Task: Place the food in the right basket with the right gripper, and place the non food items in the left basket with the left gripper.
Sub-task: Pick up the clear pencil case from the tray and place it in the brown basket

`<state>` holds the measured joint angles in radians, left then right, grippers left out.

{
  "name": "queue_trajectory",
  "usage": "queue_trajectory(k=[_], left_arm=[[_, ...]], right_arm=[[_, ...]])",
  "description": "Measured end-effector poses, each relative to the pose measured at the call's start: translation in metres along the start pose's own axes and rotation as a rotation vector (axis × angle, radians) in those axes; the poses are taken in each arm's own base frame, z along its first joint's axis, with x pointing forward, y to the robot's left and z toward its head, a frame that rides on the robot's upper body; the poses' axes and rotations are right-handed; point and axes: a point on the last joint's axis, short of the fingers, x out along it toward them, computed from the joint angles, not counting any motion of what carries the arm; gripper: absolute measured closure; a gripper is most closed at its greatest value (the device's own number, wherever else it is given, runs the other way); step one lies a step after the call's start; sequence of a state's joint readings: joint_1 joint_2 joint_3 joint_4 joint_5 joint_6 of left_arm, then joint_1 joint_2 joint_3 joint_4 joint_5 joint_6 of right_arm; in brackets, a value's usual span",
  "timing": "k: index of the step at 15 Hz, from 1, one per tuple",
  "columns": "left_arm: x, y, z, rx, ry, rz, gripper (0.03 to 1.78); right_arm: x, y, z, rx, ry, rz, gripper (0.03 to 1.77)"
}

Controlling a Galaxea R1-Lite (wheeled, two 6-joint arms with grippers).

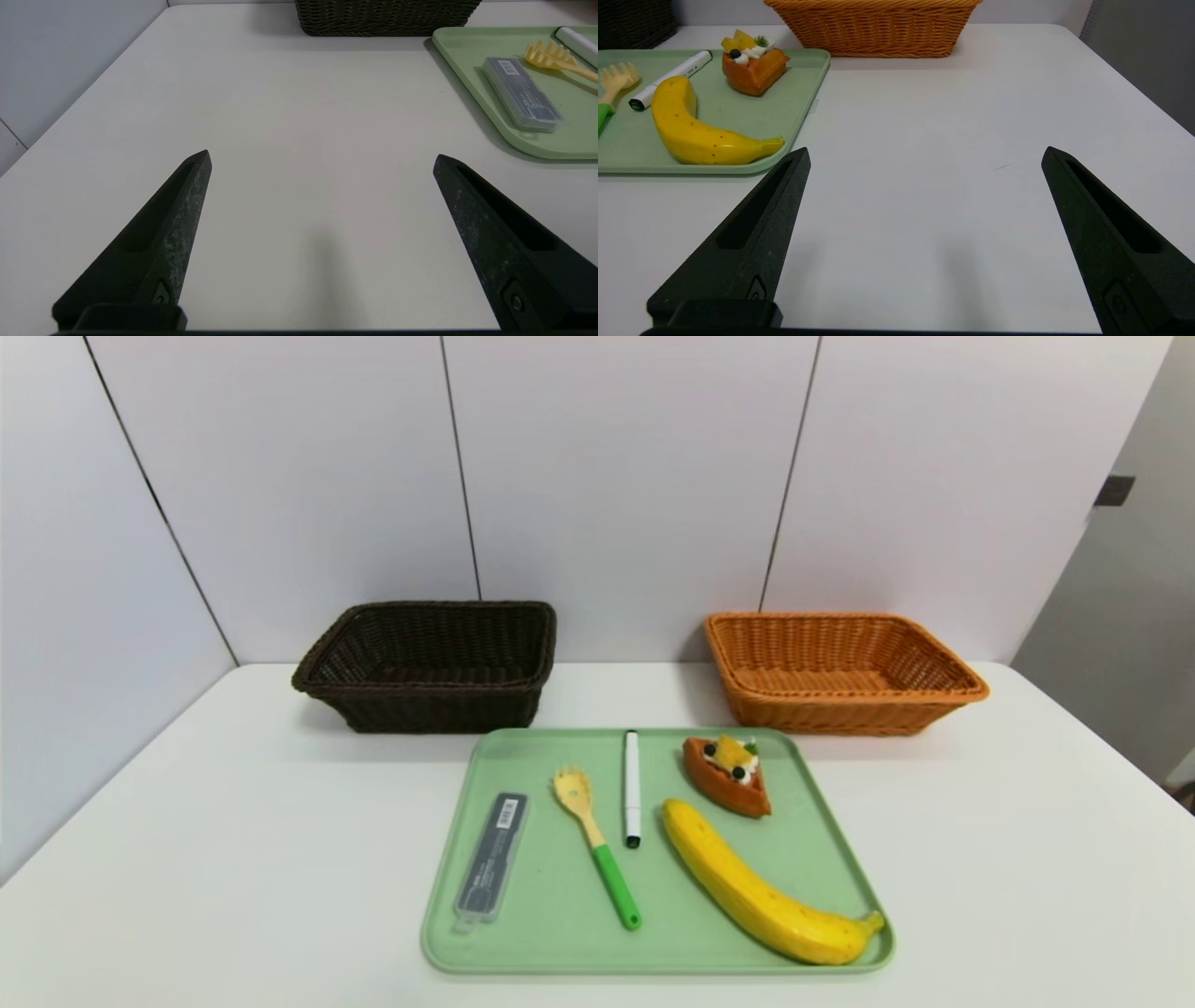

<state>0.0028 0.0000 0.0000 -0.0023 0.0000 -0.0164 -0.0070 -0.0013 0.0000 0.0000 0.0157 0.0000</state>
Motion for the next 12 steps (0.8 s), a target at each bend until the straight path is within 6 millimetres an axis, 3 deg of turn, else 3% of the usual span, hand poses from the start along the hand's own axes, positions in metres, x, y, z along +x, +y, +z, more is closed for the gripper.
queue_trajectory(k=[12], left_arm=[[0.0000, 0.0000, 0.0000, 0.002, 0.000, 0.000, 0.12]], right_arm=[[0.0000, 0.0000, 0.0001, -0.002, -0.001, 0.000, 0.09]])
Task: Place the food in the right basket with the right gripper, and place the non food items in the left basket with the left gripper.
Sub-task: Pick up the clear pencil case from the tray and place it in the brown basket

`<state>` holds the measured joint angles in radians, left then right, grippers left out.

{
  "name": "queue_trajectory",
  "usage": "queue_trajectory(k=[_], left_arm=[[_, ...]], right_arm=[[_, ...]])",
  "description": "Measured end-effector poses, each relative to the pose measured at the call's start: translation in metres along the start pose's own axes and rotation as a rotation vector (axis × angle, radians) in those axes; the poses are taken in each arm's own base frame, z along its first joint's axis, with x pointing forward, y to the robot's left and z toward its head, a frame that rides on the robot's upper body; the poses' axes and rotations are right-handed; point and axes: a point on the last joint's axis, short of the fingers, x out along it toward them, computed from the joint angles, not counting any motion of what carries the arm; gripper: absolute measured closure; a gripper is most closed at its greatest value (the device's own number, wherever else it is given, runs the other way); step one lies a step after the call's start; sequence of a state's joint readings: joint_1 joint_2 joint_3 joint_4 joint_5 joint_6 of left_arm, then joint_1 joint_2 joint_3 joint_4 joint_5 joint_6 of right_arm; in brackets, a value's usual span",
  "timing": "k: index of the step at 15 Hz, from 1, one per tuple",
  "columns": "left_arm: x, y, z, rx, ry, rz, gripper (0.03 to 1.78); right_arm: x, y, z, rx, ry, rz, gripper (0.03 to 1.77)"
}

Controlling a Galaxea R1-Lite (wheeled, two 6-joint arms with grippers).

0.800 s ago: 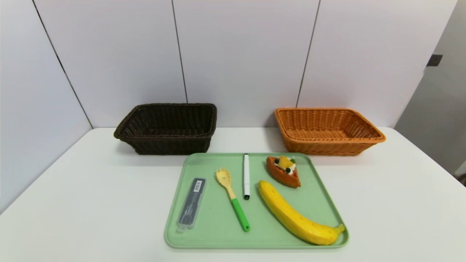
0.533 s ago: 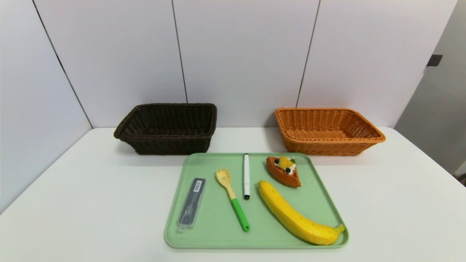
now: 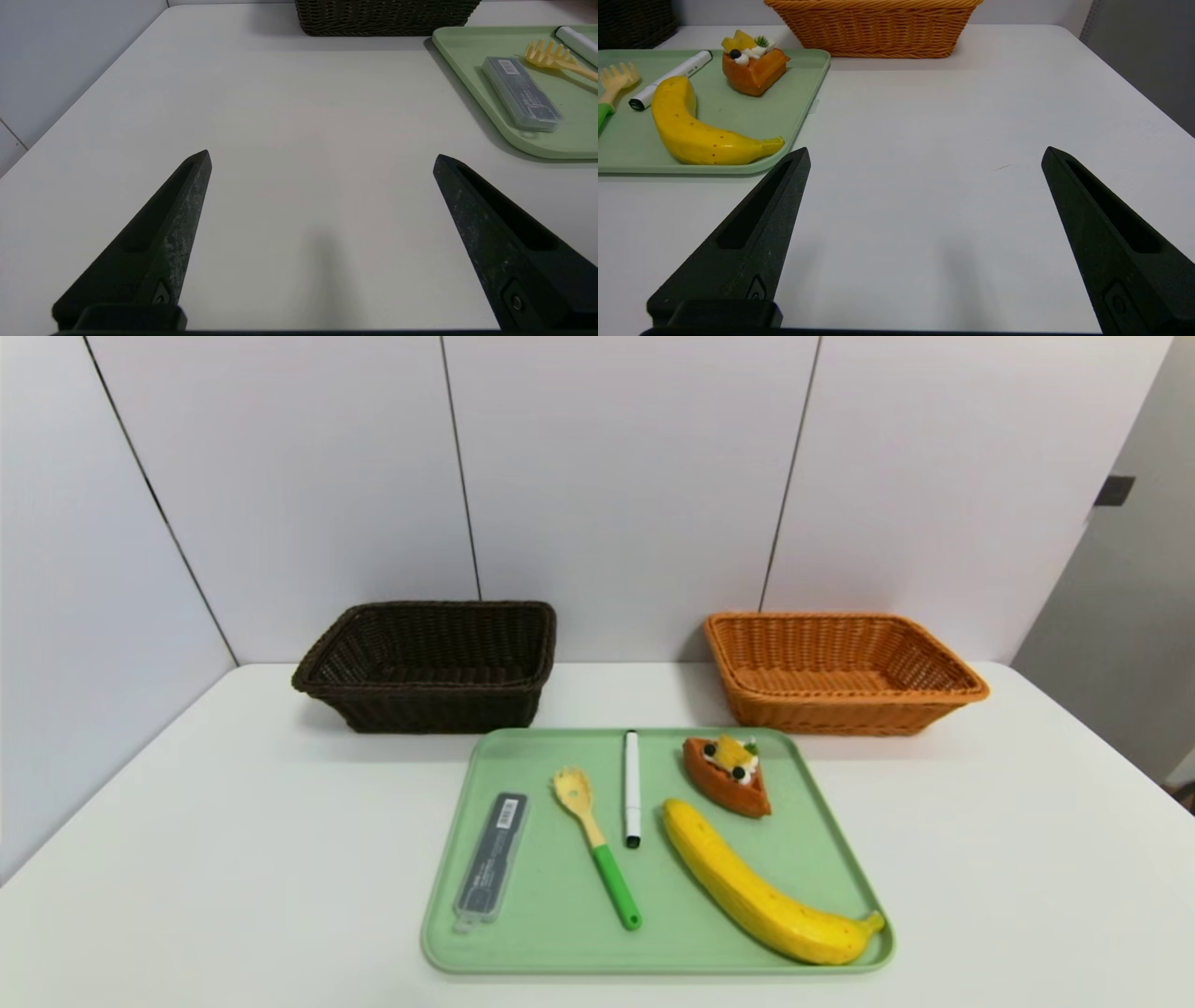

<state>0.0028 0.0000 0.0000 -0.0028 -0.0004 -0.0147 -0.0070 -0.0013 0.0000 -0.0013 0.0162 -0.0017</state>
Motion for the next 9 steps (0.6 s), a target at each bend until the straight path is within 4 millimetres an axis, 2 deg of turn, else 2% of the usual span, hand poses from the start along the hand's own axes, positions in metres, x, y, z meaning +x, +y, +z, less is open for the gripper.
queue_trajectory(k=[9], left_arm=[[-0.0001, 0.0000, -0.0002, 0.020, 0.003, 0.002, 0.12]], right_arm=[[0.0000, 0.0000, 0.0003, 0.000, -0.003, -0.001, 0.09]])
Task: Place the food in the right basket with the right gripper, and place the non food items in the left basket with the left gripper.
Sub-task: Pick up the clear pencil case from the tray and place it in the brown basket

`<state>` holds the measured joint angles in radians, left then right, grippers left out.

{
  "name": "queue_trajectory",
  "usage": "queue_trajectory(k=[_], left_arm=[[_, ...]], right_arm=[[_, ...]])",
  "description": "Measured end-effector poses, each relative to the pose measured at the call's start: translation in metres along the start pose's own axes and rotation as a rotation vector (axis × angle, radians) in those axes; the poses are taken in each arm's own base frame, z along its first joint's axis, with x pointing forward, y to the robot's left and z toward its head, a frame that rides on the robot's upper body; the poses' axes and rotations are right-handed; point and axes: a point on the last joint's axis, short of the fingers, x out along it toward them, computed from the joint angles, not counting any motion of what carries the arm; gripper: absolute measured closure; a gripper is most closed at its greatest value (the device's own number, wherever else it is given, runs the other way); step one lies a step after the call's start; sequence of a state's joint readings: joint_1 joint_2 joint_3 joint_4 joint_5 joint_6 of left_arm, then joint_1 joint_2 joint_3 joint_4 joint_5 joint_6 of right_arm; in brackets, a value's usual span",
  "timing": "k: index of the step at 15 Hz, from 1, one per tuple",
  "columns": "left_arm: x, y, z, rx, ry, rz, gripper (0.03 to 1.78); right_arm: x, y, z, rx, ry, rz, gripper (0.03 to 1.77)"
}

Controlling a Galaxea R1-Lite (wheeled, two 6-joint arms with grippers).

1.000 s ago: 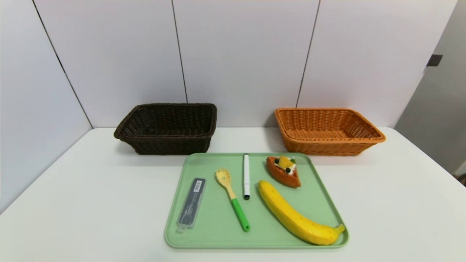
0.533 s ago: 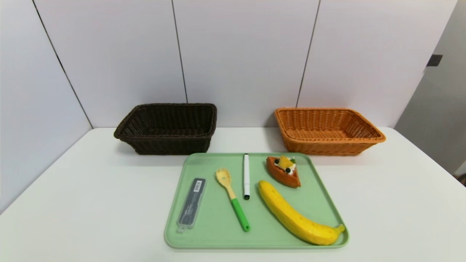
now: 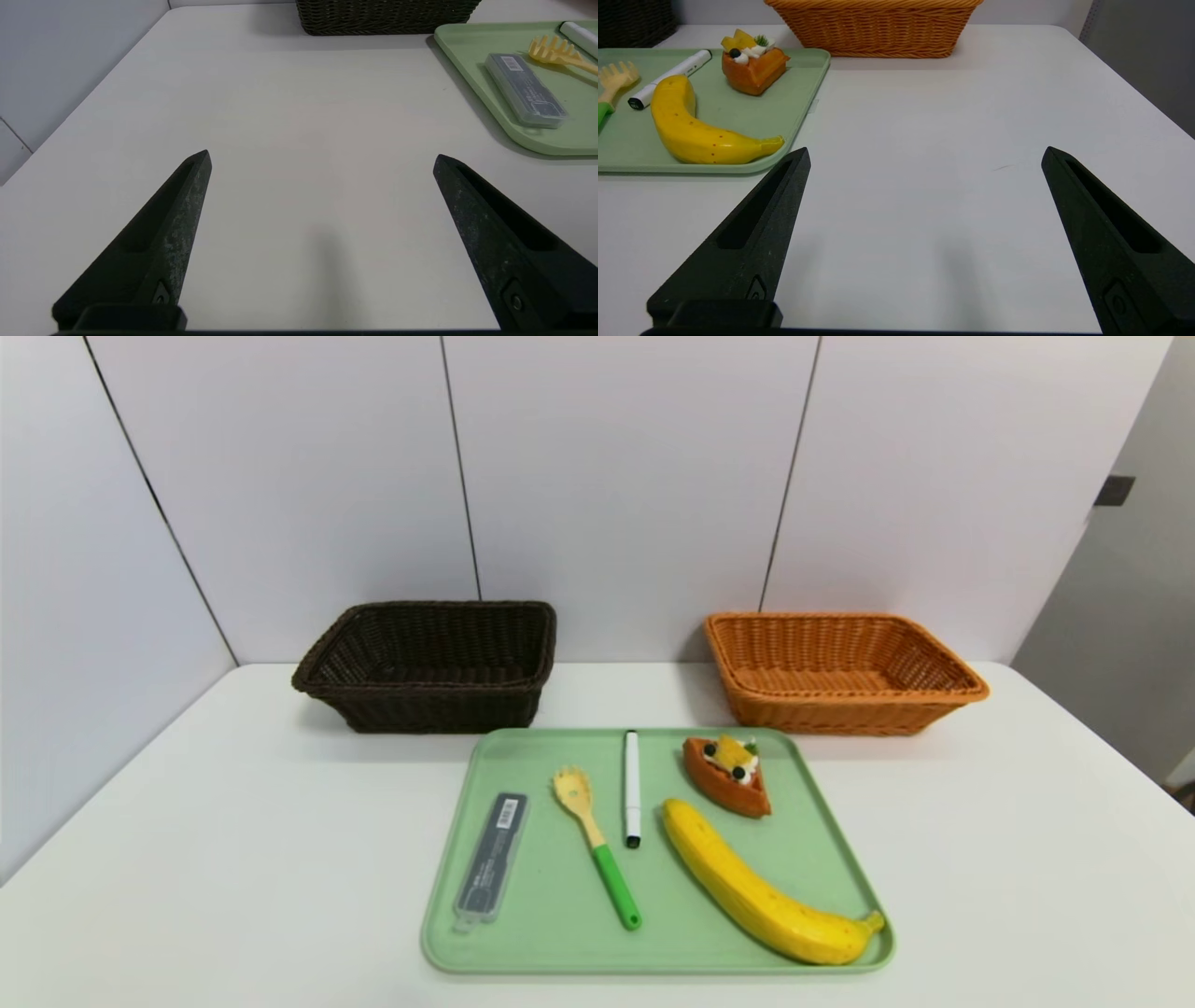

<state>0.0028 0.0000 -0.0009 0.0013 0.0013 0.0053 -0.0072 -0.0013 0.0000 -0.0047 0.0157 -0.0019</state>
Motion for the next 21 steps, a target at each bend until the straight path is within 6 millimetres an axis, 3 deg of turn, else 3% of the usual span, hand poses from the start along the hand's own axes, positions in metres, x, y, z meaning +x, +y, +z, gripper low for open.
queue_trajectory(k=[4, 8, 11, 15, 21], left_arm=[[-0.006, 0.000, 0.011, -0.004, 0.028, -0.008, 0.12], [-0.026, -0.001, 0.056, -0.051, 0.065, -0.053, 0.12], [-0.025, -0.001, 0.088, -0.064, 0.146, -0.060, 0.12], [0.004, -0.001, 0.134, -0.071, 0.258, -0.062, 0.12], [0.078, -0.002, 0.183, -0.082, 0.435, -0.113, 0.12]], right_arm=[[-0.004, 0.000, 0.014, 0.010, -0.056, -0.002, 0.09], [-0.013, 0.001, 0.046, 0.009, -0.029, 0.035, 0.09], [-0.006, 0.001, 0.073, 0.009, 0.024, 0.037, 0.09], [0.018, 0.000, 0.114, 0.006, 0.144, 0.029, 0.09], [0.079, -0.001, 0.162, 0.009, 0.380, 0.039, 0.09]])
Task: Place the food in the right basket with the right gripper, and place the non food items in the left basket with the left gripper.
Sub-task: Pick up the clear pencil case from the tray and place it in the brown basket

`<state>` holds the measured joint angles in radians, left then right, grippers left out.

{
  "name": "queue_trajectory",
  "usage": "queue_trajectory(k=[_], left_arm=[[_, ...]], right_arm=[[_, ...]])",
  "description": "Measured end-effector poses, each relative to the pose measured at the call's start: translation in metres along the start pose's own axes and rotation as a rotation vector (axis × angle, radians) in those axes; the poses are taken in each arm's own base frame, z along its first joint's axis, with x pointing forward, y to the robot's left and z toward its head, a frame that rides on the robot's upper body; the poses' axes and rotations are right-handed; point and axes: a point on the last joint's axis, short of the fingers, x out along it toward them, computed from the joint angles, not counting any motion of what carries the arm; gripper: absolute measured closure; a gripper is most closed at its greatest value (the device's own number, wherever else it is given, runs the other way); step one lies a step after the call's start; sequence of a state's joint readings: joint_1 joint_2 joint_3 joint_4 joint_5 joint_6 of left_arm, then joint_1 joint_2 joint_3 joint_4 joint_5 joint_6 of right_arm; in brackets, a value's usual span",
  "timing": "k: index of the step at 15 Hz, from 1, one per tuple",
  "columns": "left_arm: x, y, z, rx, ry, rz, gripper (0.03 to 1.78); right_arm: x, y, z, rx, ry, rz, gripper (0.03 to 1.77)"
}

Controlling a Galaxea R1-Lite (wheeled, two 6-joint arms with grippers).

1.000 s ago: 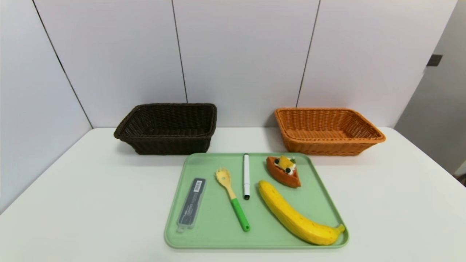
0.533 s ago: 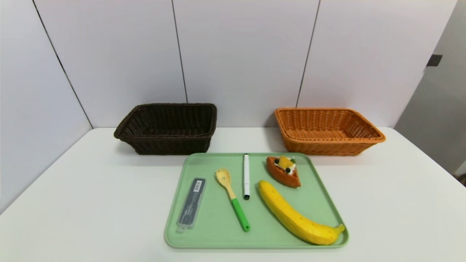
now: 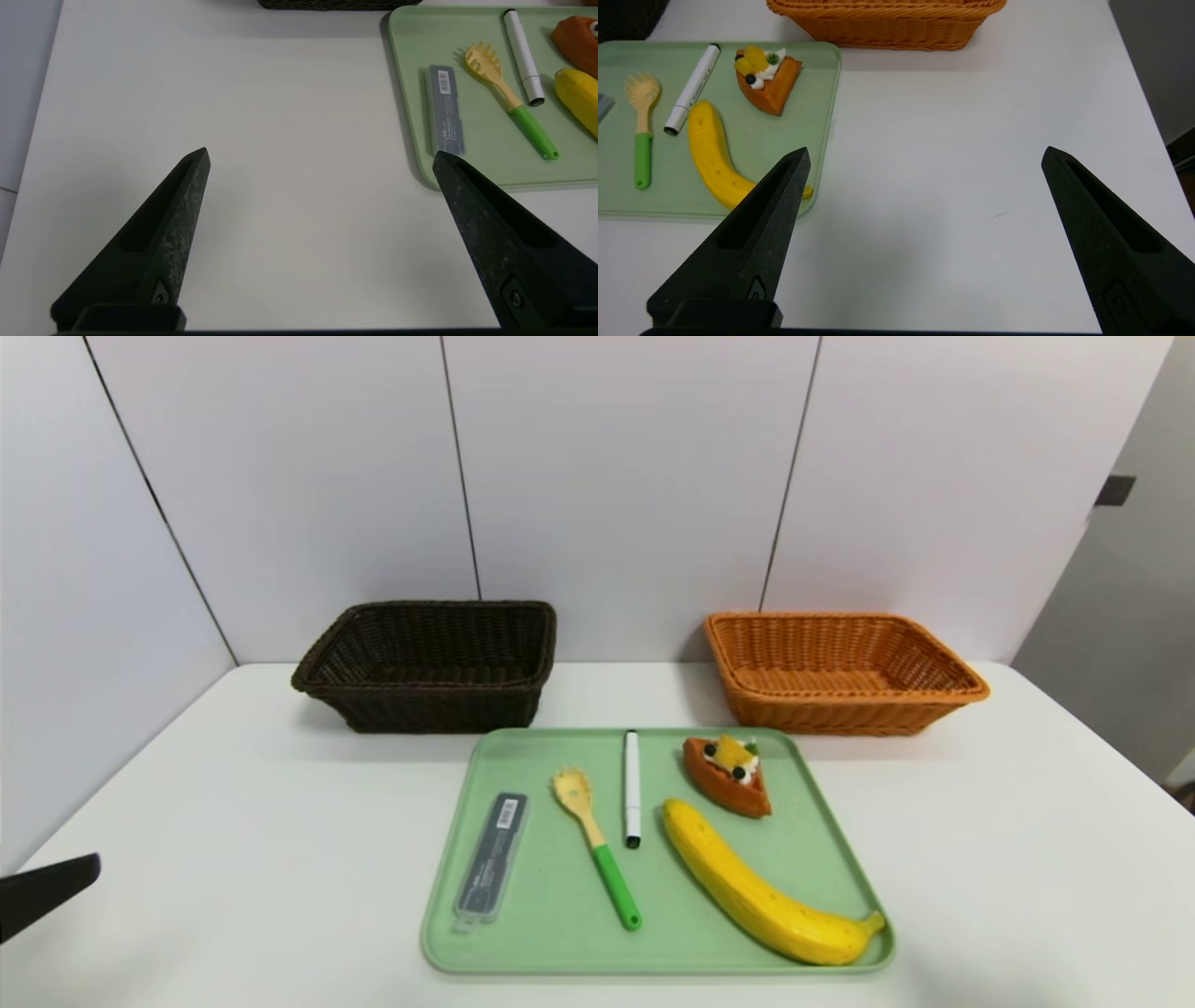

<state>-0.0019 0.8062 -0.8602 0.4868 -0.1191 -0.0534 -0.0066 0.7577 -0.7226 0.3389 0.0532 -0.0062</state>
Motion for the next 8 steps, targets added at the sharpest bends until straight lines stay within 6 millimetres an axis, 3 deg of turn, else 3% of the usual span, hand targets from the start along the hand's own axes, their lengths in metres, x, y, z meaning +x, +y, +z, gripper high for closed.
queue_trajectory(k=[4, 8], left_arm=[[0.039, -0.008, 0.031, 0.011, 0.111, -0.120, 0.12], [0.067, -0.037, 0.047, -0.033, 0.214, -0.277, 0.12]], right_arm=[[0.034, 0.005, 0.032, -0.055, 0.127, 0.067, 0.09], [0.061, 0.023, 0.043, -0.112, 0.194, 0.188, 0.09]])
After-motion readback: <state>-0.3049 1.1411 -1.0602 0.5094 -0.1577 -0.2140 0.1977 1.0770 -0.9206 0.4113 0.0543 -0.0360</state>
